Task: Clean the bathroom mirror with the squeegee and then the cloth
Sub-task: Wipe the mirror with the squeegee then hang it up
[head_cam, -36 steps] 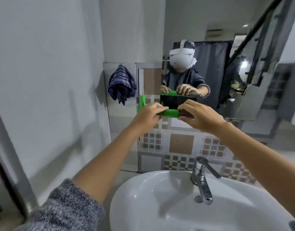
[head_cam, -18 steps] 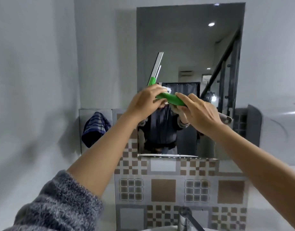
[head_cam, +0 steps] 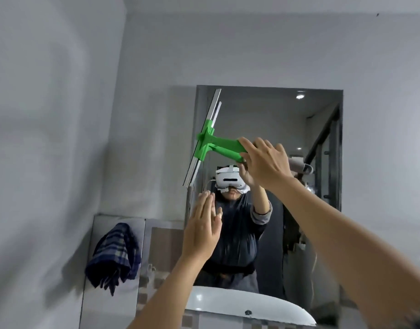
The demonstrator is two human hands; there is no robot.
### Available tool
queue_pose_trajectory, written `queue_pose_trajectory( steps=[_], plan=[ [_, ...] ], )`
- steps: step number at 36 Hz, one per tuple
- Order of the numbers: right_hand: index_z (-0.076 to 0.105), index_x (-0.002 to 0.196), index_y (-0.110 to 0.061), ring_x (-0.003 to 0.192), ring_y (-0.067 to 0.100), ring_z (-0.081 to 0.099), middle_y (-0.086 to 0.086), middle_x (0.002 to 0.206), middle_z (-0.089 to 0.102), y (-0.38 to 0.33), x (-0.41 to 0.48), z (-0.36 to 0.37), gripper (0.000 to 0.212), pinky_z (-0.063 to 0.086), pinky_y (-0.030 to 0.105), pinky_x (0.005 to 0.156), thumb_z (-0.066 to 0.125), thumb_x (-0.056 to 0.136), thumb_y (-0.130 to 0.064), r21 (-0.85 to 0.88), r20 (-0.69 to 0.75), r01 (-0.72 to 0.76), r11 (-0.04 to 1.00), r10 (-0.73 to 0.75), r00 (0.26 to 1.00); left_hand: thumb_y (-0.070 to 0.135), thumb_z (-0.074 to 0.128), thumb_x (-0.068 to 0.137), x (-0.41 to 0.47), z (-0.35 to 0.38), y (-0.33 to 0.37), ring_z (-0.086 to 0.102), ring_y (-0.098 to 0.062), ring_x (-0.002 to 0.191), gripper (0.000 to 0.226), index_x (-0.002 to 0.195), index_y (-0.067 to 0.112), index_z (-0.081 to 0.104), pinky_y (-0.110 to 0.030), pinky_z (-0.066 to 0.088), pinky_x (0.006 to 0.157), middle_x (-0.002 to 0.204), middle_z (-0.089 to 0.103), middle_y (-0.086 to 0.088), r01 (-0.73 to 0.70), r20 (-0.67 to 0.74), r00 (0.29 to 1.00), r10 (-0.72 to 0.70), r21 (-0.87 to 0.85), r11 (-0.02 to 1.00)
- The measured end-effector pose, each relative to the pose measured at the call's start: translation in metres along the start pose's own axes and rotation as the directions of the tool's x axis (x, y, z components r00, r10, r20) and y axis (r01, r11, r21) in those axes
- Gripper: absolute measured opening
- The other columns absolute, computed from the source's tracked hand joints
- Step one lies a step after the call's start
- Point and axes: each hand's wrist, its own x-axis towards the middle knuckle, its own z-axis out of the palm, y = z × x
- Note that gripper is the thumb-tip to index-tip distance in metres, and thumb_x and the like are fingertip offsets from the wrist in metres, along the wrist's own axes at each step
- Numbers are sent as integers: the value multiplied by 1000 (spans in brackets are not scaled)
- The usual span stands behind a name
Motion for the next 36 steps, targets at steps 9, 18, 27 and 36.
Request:
queue_pose_trajectory(
  steps=[9, 18, 27, 36],
  plan=[
    [35, 135, -27, 106, 29, 51, 10, 116, 55, -5, 55, 1, 36, 34, 42, 89, 33, 99, -29, -25, -55, 69, 997, -70, 996, 37, 45, 93, -3, 17, -23, -1, -12, 143, 69, 146, 12, 8, -29, 14, 116, 155, 7, -5, -14, 42, 999, 10, 107, 994],
    [37, 136, -28, 105, 30, 51, 12, 112, 56, -3, 66, 5, 39, 32, 41, 89, 37, 97, -26, -21, -67, 71, 997, -72, 995, 42, 42, 93, -4, 23, -35, -9, -8, 142, 74, 146, 14, 0, -31, 14, 115, 156, -6, 0, -17, 92, 996, 5, 139, 990],
    [41, 131, -28, 105, 29, 49, 10, 111, 55, 7, 59, 1, 35, 31, 42, 89, 36, 96, -26, -26, -28, 41, 999, -42, 999, 46, 37, 91, -4, 24, -35, -16, -5, 140, 76, 146, 13, -4, -30, 10, 115, 156, -10, 0, 1, 115, 993, -19, 150, 989],
    [38, 133, -30, 111, 29, 47, 10, 115, 54, 23, 48, -16, 37, 30, 43, 92, 36, 97, -25, -48, 63, 17, 999, -14, 998, 51, 30, 89, -3, 23, -35, -15, -6, 140, 76, 145, 14, -5, -32, 13, 116, 155, -10, -1, 0, 112, 994, -17, 144, 990]
  ],
)
